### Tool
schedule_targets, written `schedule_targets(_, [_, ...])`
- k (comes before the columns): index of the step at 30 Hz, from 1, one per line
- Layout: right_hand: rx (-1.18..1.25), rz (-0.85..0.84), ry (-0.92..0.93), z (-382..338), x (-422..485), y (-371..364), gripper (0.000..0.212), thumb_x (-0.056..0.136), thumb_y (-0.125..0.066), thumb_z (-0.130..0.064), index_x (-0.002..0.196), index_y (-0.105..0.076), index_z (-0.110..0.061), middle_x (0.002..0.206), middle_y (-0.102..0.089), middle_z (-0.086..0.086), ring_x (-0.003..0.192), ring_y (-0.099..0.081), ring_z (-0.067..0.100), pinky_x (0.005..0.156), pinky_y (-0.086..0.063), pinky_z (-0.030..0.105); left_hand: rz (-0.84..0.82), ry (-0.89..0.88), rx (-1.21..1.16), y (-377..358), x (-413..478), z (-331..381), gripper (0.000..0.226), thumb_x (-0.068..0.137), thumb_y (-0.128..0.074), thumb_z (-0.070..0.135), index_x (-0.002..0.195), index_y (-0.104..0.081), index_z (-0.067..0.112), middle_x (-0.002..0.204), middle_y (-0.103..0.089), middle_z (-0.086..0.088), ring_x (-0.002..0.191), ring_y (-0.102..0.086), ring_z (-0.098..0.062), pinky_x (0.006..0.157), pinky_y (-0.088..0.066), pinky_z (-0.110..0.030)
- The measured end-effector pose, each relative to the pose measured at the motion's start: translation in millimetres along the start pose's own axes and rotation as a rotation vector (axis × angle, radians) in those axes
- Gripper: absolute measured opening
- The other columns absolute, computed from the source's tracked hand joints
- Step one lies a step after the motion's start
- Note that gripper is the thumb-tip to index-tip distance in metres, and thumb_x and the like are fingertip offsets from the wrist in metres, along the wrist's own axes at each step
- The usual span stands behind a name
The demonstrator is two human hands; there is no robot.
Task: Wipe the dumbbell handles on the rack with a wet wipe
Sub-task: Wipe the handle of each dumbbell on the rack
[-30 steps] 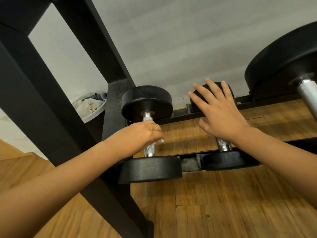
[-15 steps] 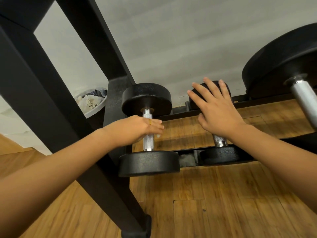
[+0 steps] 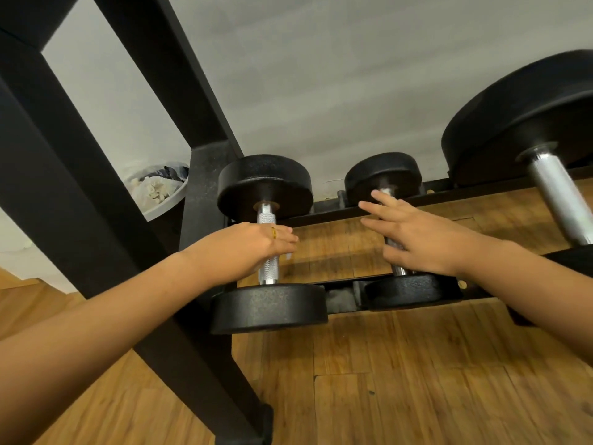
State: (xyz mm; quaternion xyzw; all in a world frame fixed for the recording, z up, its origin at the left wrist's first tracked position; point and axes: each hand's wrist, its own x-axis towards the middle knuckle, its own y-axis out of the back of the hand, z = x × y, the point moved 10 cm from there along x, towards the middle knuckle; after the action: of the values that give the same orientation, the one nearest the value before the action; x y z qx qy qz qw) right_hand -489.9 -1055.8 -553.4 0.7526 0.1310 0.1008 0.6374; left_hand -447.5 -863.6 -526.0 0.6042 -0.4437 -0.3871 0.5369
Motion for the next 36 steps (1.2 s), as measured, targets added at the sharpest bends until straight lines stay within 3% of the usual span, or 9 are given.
schedule_targets(4, [-0.018, -0.007, 0.003, 3, -1, -4, 0.058, 0.105, -0.040, -0.036, 0.158, -0.022, -0.022, 0.168, 0.004, -0.008, 0.148, 0.025, 0.008, 0.121, 0.006, 0.033, 0.011, 0.024, -0.018, -3, 0, 3, 0.053, 0.085, -0.078, -0.001, 0.134, -0.067, 0.013, 0.143, -0.062, -0.007, 0.140, -0.050, -0.021, 0.111, -0.046, -0.049])
schedule_targets(9, [-0.106, -0.020, 0.009, 0, 2, -5, 0.059, 0.104, -0.036, -0.039, 0.158, -0.022, -0.022, 0.168, 0.000, -0.007, 0.149, 0.024, 0.012, 0.119, 0.013, 0.033, -0.073, -0.016, -0.100, 0, -11, 3, 0.047, 0.093, -0.061, 0.008, 0.138, -0.064, 0.019, 0.149, -0.057, 0.000, 0.144, -0.035, -0.008, 0.118, -0.031, -0.036])
schedule_targets(12, [-0.082, -0.024, 0.008, 0, 1, -3, 0.058, 0.105, -0.036, -0.038, 0.158, -0.023, -0.019, 0.168, -0.005, -0.007, 0.149, 0.024, 0.012, 0.119, 0.012, 0.032, -0.042, 0.078, -0.054, 3, 9, -6, 0.048, 0.095, -0.067, 0.003, 0.141, -0.061, 0.017, 0.152, -0.054, -0.002, 0.147, -0.037, -0.013, 0.121, -0.036, -0.041])
schedule_targets(14, [-0.075, -0.026, 0.009, -2, 1, -3, 0.058, 0.105, -0.037, -0.037, 0.158, -0.022, -0.019, 0.168, -0.006, -0.007, 0.149, 0.024, 0.012, 0.120, 0.010, 0.033, -0.031, 0.156, -0.013, 4, 19, -11, 0.045, 0.098, -0.063, 0.002, 0.141, -0.061, 0.015, 0.151, -0.056, -0.003, 0.148, -0.041, -0.016, 0.121, -0.032, -0.037])
schedule_targets(18, [-0.068, -0.020, 0.008, -3, 2, -3, 0.058, 0.105, -0.038, -0.035, 0.158, -0.023, -0.018, 0.168, -0.009, -0.007, 0.151, 0.022, 0.012, 0.121, 0.009, 0.033, -0.034, 0.047, 0.007, 1, 5, 6, 0.035, 0.091, -0.063, 0.003, 0.124, -0.072, 0.011, 0.131, -0.069, -0.007, 0.127, -0.063, -0.025, 0.102, -0.056, -0.046])
schedule_targets(22, [-0.043, -0.012, 0.009, -2, 2, -4, 0.058, 0.104, -0.039, -0.035, 0.158, -0.023, -0.018, 0.167, -0.010, -0.007, 0.150, 0.021, 0.011, 0.120, 0.009, 0.032, -0.212, -0.063, -0.100, -1, -14, 12, 0.043, 0.096, -0.055, 0.016, 0.137, -0.065, 0.020, 0.148, -0.057, 0.004, 0.143, -0.038, -0.004, 0.117, -0.031, -0.030])
schedule_targets(26, [-0.049, -0.009, 0.007, 1, 2, -4, 0.058, 0.104, -0.040, -0.034, 0.158, -0.023, -0.019, 0.167, -0.012, -0.008, 0.151, 0.021, 0.012, 0.120, 0.008, 0.032, -0.399, -0.109, -0.067, -3, -2, 12, 0.047, 0.103, -0.055, 0.009, 0.148, -0.055, 0.023, 0.158, -0.045, 0.006, 0.147, -0.027, -0.001, 0.122, -0.022, -0.024])
schedule_targets(32, [-0.051, -0.014, -0.002, -1, 3, -3, 0.059, 0.104, -0.040, -0.035, 0.159, -0.021, -0.021, 0.167, -0.011, -0.009, 0.149, 0.024, 0.010, 0.117, 0.010, 0.030, -0.318, 0.022, -0.050, 1, -2, 10, 0.055, 0.098, -0.062, -0.002, 0.147, -0.056, 0.023, 0.157, -0.047, 0.005, 0.148, -0.036, -0.007, 0.124, -0.030, -0.038])
schedule_targets(36, [-0.044, -0.022, -0.001, -1, 2, -3, 0.059, 0.104, -0.041, -0.035, 0.158, -0.021, -0.021, 0.167, -0.011, -0.008, 0.149, 0.023, 0.010, 0.118, 0.010, 0.030, -0.070, 0.182, -0.241, 28, -29, 12, 0.047, 0.098, -0.060, 0.008, 0.141, -0.060, 0.026, 0.146, -0.056, 0.011, 0.138, -0.047, 0.000, 0.119, -0.035, -0.026])
